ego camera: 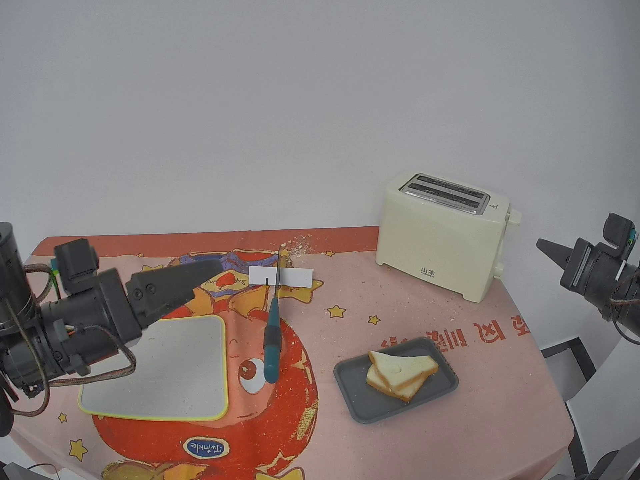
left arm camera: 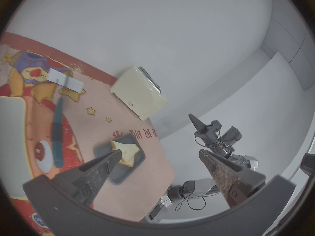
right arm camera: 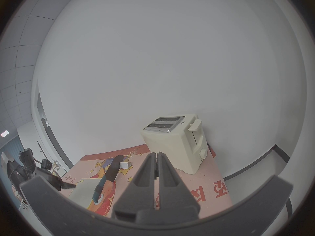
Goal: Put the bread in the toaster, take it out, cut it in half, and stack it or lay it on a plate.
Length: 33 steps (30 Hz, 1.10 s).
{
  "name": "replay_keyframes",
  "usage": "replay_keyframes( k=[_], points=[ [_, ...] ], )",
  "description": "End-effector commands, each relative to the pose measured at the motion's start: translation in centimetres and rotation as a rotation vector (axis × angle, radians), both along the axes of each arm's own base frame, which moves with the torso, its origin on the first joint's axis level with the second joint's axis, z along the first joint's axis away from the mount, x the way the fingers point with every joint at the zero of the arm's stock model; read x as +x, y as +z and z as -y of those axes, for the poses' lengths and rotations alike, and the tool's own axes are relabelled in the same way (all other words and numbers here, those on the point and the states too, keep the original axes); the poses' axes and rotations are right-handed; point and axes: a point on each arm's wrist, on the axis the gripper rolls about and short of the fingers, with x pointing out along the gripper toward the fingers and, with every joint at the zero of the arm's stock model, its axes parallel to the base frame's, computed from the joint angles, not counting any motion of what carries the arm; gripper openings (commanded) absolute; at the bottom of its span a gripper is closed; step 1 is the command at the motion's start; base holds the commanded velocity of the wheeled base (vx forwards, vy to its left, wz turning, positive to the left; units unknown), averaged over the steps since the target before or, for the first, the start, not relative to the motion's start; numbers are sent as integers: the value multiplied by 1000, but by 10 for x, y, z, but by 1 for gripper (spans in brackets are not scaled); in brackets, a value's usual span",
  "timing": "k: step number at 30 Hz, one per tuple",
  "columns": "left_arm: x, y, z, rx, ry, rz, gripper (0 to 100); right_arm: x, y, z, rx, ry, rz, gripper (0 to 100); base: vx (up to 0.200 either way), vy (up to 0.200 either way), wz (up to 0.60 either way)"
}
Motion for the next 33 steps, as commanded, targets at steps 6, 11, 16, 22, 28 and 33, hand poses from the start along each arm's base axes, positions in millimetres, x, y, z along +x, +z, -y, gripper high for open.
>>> replay_keyframes(
  k=[6, 11, 16, 22, 28, 33],
  points=[
    [-25, 11, -13, -10, 11, 111, 100, 0, 1, 0, -9, 1, 6, 0, 0, 0, 0],
    [-24, 10, -14, -11, 17, 106, 100, 1, 0, 1, -10, -3, 3, 0, 0, 160, 0],
    [-24, 10, -14, -10, 16, 107, 100, 1, 0, 1, -10, -5, 1, 0, 0, 200, 0],
    [-24, 13, -14, -14, 17, 122, 100, 1, 0, 1, -10, -6, 1, 0, 0, 200, 0],
    [-25, 14, -15, -14, 20, 130, 100, 0, 0, 2, -11, -6, 3, 0, 0, 200, 0],
    [-33, 19, -19, -27, 21, 161, 100, 0, 0, 2, -12, -9, 2, 0, 40, 200, 0]
  ],
)
